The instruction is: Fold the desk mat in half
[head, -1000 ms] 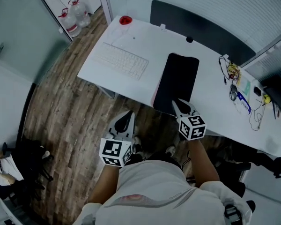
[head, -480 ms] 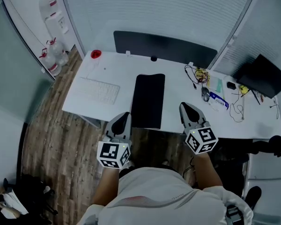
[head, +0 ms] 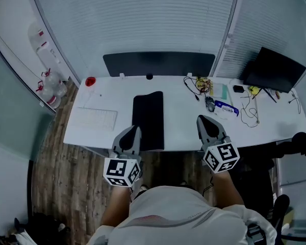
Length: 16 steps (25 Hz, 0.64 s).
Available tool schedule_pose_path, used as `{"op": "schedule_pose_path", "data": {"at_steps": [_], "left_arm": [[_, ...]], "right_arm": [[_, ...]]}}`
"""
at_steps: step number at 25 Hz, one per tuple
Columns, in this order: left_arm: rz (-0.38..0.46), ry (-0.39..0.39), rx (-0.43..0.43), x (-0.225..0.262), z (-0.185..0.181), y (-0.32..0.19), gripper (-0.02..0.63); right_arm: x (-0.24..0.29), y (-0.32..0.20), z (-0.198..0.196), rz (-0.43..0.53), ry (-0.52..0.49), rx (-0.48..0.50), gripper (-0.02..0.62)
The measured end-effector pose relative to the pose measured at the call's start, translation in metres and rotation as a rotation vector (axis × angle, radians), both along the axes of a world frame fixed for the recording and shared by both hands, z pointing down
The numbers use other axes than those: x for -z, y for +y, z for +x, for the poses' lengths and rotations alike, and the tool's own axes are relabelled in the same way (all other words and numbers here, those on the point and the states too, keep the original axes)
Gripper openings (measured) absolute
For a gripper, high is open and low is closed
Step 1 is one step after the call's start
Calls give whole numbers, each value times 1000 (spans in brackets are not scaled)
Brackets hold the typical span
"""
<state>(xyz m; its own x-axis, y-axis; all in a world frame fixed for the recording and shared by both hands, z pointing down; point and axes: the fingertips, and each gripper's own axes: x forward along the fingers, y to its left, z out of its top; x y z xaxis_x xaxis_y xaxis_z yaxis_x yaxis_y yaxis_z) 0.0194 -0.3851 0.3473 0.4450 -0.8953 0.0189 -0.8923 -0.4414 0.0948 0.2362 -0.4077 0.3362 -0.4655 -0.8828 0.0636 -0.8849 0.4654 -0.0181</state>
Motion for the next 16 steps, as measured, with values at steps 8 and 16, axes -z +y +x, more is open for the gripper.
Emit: {"op": "schedule_pose_path", "data": {"at_steps": [8, 16], "left_arm": [[-4, -19, -21, 1, 22, -5, 14], [0, -14, -20, 3, 29, -6, 14]], "right_arm": [[4, -3, 19, 12, -1, -12, 51], [5, -3, 21, 18, -4, -1, 51]]}}
